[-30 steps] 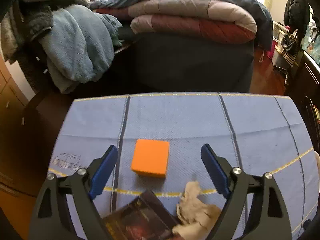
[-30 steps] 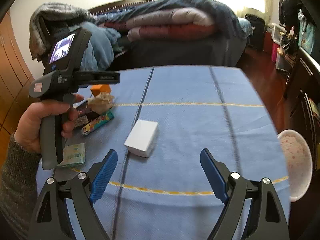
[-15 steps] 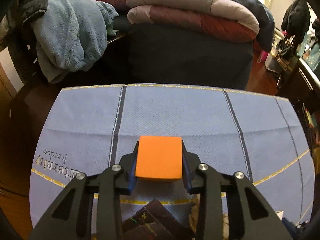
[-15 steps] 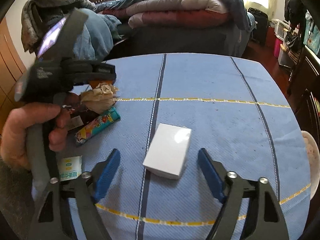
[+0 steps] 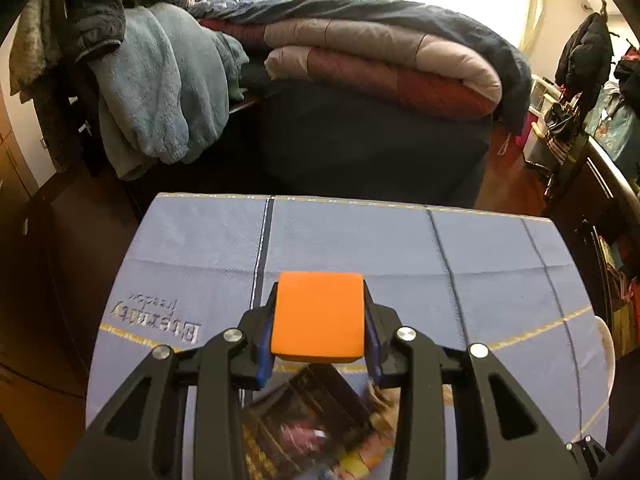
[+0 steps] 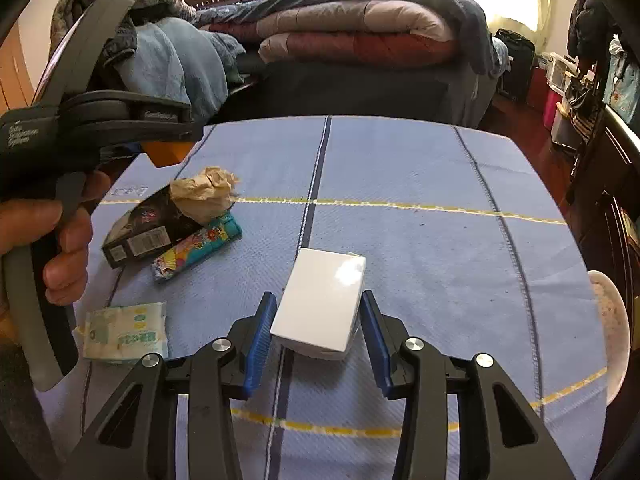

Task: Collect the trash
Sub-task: 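Lift the orange block and white box and carry them over the wastebasket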

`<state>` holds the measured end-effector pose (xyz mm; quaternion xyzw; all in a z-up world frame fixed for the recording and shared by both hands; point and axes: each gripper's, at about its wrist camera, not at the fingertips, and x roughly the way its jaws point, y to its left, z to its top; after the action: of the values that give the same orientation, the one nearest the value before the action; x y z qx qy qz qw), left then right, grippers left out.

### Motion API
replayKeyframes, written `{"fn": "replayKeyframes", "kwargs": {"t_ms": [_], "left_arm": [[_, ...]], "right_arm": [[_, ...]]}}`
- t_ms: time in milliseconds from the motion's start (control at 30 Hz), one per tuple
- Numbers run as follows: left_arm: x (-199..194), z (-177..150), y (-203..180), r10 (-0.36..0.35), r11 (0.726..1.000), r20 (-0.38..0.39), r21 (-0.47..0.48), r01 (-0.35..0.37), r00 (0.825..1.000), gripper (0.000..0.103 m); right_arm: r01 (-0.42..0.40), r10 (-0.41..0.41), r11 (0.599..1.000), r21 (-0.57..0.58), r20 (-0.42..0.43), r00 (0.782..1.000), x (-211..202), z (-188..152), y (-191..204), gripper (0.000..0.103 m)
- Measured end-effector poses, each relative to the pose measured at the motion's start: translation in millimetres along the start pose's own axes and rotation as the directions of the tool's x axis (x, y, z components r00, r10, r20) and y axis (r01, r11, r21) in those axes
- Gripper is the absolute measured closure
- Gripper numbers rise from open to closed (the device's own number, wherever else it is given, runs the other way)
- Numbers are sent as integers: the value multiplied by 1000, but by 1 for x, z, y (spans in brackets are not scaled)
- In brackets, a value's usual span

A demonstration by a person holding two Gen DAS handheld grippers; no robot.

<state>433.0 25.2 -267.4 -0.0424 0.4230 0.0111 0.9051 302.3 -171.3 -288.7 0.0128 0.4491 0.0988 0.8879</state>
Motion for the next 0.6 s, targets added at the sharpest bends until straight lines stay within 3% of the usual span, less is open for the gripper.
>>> {"fn": "replayKeyframes", "kwargs": {"t_ms": [267, 600], "left_arm": [[-48, -12, -28, -37, 999, 52, 22, 35, 998, 67], [-94, -32, -94, -132, 988, 90, 92, 124, 987, 67]], "right_arm": [[-17, 17, 1000, 21, 31, 999, -32, -9, -22, 60], [2, -8, 997, 76, 74, 997, -72, -24, -69, 60]]}}
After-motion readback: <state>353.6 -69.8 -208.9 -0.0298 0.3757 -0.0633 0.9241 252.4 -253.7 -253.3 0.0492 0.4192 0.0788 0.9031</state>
